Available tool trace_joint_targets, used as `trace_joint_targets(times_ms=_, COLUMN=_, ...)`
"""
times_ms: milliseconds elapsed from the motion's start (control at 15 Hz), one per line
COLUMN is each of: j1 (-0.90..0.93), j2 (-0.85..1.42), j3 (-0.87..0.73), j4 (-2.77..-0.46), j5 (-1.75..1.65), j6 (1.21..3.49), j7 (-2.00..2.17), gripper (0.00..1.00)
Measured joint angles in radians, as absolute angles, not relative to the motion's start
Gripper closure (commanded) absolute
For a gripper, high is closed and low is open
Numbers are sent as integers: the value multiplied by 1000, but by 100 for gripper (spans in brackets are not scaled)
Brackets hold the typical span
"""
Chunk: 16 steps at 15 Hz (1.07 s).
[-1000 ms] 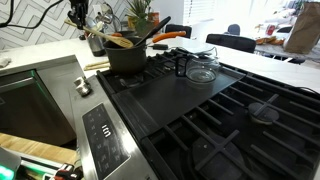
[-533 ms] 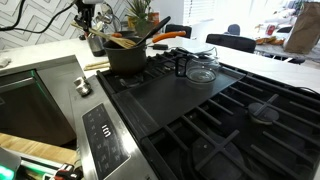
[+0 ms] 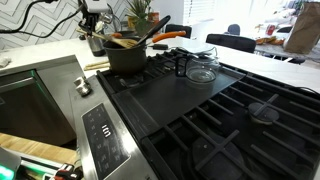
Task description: Put the spatula in the middle in the pot
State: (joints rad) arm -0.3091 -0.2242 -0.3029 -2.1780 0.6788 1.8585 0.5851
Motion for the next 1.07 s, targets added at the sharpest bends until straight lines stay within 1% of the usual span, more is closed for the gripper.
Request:
trace_joint_targets(times_ms=667, j1=-331, j2=-213, j3=-324, j4=-2180, j5=737, j6=1853, j7=585, gripper=93)
trace_joint_targets(times_ms=1067, j1=-350, j2=-233, j3=-346, j4=-2168, j5=791, j6=1783, j7=586, gripper=93)
